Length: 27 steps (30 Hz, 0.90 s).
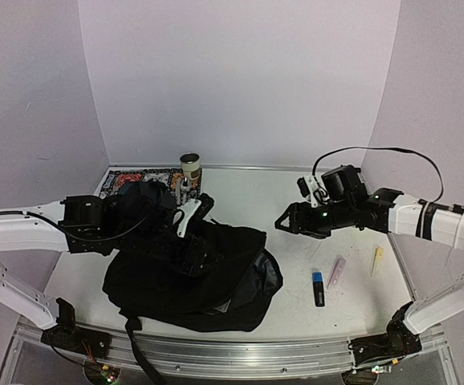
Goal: Pack the student bag
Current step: Place the largest pocket in the student bag.
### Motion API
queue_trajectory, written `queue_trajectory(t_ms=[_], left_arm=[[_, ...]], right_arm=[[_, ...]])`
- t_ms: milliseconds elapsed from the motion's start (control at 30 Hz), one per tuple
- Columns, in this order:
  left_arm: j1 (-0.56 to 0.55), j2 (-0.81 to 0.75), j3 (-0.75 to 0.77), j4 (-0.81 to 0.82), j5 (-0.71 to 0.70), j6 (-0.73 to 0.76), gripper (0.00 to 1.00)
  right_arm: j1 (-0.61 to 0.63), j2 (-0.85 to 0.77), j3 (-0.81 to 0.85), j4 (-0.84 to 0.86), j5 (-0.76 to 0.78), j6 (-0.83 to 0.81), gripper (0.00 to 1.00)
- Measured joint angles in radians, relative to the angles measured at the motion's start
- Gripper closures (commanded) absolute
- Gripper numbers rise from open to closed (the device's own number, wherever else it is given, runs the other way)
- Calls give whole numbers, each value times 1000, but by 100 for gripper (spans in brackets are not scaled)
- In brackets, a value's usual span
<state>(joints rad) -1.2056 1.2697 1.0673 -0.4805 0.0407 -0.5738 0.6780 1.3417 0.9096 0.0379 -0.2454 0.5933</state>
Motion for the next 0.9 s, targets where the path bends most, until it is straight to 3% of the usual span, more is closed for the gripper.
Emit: queue_trajectory(t_ms=[100, 300, 633, 900], left_arm=[[16, -14, 26, -1, 13, 34, 27], [75, -22, 112, -28, -29, 70, 26], [242, 203, 235, -73, -97, 52, 26], [405, 236, 235, -98, -82, 77, 25]], right_arm=[[-23, -26, 2, -24, 22, -28, 28], [-23, 14, 66, -60, 5, -63, 29], [-23, 241, 312, -68, -118, -190, 30], [-6, 421, 497, -78, -172, -318, 29]])
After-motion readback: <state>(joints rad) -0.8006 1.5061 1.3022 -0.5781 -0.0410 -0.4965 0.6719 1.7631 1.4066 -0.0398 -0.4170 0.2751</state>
